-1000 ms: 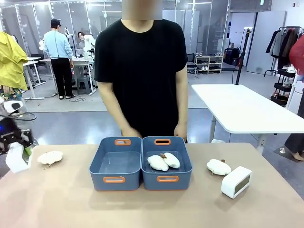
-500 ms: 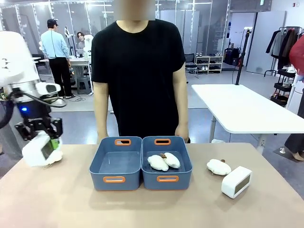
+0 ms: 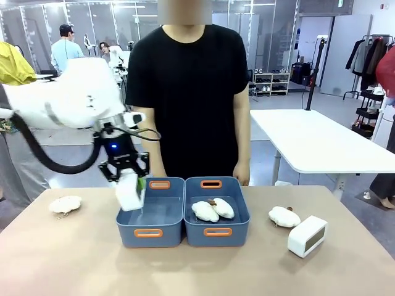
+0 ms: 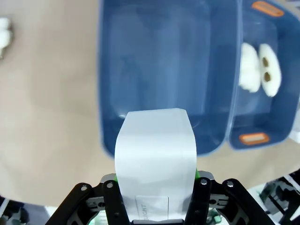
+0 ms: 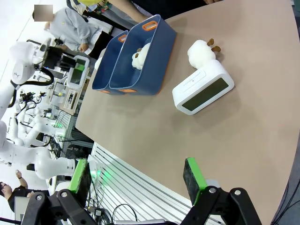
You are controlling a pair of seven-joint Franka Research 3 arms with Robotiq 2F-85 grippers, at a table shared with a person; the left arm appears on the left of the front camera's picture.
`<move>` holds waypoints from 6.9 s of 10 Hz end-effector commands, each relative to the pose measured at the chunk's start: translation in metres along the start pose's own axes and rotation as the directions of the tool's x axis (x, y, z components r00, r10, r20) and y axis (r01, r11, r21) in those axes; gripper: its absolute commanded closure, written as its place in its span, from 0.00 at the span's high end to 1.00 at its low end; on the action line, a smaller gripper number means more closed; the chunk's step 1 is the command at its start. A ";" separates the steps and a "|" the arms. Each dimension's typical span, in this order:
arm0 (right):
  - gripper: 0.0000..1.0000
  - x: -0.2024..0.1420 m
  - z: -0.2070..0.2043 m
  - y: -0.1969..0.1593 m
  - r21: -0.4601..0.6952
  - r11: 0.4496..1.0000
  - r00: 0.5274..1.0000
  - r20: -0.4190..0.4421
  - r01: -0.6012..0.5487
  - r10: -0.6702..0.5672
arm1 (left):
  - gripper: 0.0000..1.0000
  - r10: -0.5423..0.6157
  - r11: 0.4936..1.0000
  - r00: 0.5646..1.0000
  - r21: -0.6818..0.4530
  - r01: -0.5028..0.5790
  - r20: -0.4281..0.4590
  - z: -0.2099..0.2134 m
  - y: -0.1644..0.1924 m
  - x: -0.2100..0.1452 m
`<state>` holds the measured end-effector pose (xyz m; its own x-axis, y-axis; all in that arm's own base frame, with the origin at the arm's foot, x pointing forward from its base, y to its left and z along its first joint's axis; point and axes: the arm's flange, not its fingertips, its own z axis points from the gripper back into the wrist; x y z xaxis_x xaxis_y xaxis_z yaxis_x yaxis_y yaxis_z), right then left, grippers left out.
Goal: Sort the digital clocks into the basket.
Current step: Pick up the Digital clock from the table and place it into the empty Plastic storage basket.
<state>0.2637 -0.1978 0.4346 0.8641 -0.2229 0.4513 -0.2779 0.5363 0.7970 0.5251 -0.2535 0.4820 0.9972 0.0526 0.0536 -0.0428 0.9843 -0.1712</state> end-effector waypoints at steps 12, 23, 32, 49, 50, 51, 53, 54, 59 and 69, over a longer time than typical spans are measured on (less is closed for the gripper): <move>1.00 0.000 0.000 0.001 0.009 1.000 1.000 0.002 -0.006 0.006 | 0.53 -0.048 0.984 0.999 0.170 0.051 -0.026 -0.136 -0.003 0.100; 1.00 0.000 0.000 0.001 0.009 1.000 1.000 0.002 -0.006 0.006 | 1.00 -0.061 0.989 0.998 0.135 0.065 -0.033 -0.067 0.001 0.059; 1.00 0.000 0.000 0.001 0.009 1.000 1.000 0.002 -0.006 0.006 | 1.00 -0.286 0.751 0.958 -0.614 0.245 0.031 0.097 0.245 0.026; 1.00 0.000 0.000 0.001 0.009 1.000 1.000 0.002 -0.006 0.006 | 1.00 0.043 0.553 0.977 -0.820 0.149 0.207 0.087 0.461 -0.051; 1.00 0.000 0.000 0.001 0.009 1.000 1.000 0.002 -0.006 0.006 | 1.00 0.043 0.553 0.977 -0.820 0.149 0.207 0.087 0.461 -0.051; 1.00 0.000 0.000 0.001 0.009 1.000 1.000 0.002 -0.006 0.006 | 1.00 0.043 0.553 0.977 -0.820 0.149 0.207 0.087 0.461 -0.051; 1.00 0.007 -0.007 0.015 -0.044 0.997 0.997 -0.014 0.070 -0.071 | 1.00 0.043 0.553 0.977 -0.820 0.149 0.207 0.087 0.461 -0.051; 1.00 0.018 -0.016 0.026 -0.108 0.979 0.984 -0.028 0.172 -0.176 | 1.00 0.043 0.553 0.977 -0.820 0.149 0.207 0.087 0.461 -0.051; 1.00 0.102 -0.138 0.076 -0.398 0.787 0.812 -0.151 0.472 -0.564 | 1.00 0.043 0.553 0.977 -0.820 0.149 0.207 0.087 0.461 -0.051; 1.00 0.123 -0.220 0.030 -0.743 0.452 0.710 0.043 0.493 -0.703 | 1.00 0.043 0.553 0.977 -0.820 0.149 0.207 0.087 0.461 -0.051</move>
<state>0.4523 -0.0355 0.4251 0.7840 -0.5766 -0.2300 0.6207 0.7304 0.2848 0.4464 0.2135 0.4825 0.9607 0.1149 0.2527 0.1873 0.4037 -0.8955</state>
